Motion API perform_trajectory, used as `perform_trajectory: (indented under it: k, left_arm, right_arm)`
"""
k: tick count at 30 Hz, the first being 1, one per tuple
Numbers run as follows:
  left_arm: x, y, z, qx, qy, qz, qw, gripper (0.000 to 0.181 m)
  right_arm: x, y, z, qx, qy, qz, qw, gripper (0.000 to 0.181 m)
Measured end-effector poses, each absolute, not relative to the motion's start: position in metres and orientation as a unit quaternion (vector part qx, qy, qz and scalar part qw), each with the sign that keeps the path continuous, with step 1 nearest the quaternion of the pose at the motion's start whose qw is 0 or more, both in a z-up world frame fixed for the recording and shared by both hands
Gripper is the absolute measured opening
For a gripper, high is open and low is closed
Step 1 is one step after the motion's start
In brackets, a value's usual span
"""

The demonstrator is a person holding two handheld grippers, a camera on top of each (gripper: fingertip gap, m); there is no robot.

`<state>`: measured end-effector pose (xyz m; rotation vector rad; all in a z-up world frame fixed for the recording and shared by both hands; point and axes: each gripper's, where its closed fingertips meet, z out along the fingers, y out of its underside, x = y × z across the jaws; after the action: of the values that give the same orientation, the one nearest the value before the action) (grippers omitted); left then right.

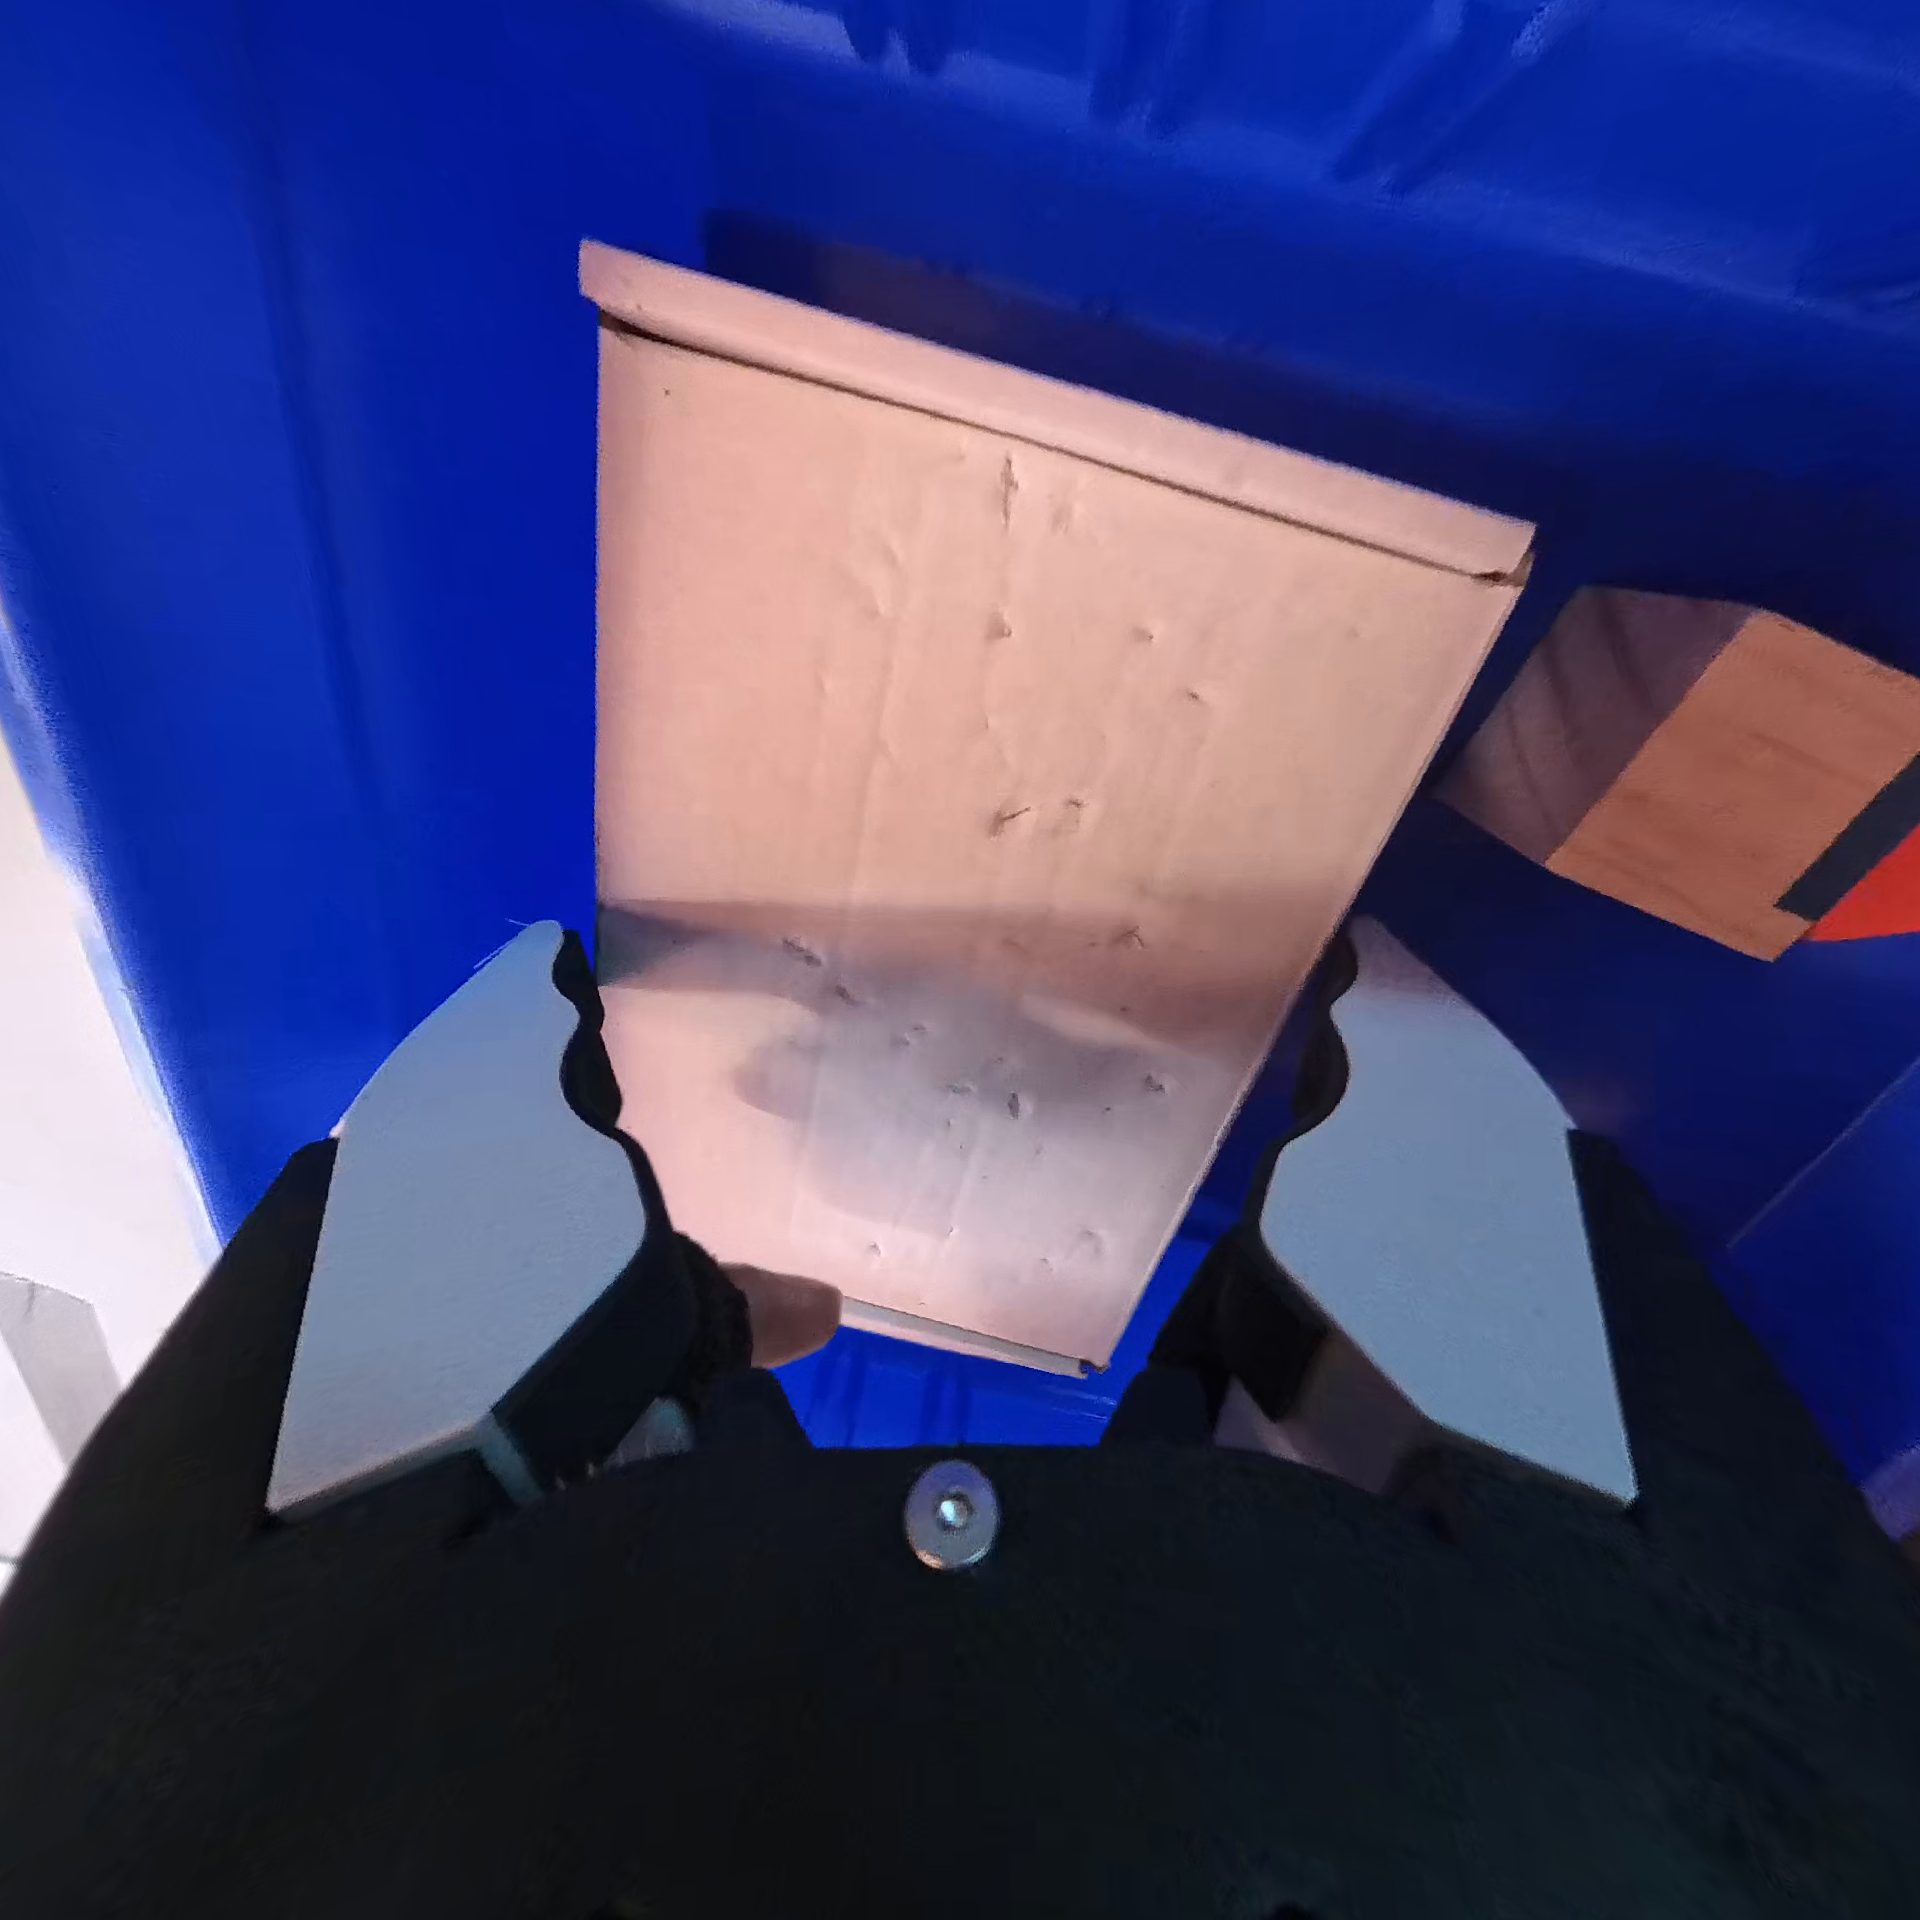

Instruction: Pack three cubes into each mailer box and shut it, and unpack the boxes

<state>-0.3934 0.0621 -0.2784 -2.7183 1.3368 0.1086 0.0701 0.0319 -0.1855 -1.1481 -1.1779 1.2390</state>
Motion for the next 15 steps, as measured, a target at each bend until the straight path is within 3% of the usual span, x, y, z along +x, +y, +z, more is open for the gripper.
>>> perform_trajectory:
  k: [1, 8, 15]
  left_arm:
    - [-0.394, 0.062, -0.278, -0.893, 0.445, 0.038, 0.054, 0.127]
    - [-0.395, 0.059, -0.265, -0.887, 0.454, 0.07, 0.056, 0.125]
    - [-0.392, 0.061, -0.202, -0.878, 0.443, 0.159, 0.09, 0.125]
  right_arm:
    - [0.07, 0.032, -0.186, -0.478, -0.49, 0.516, 0.515, 0.085]
    - [0.07, 0.034, -0.186, -0.482, -0.486, 0.516, 0.515, 0.083]
    - [0.069, 0.034, -0.186, -0.483, -0.487, 0.514, 0.516, 0.082]
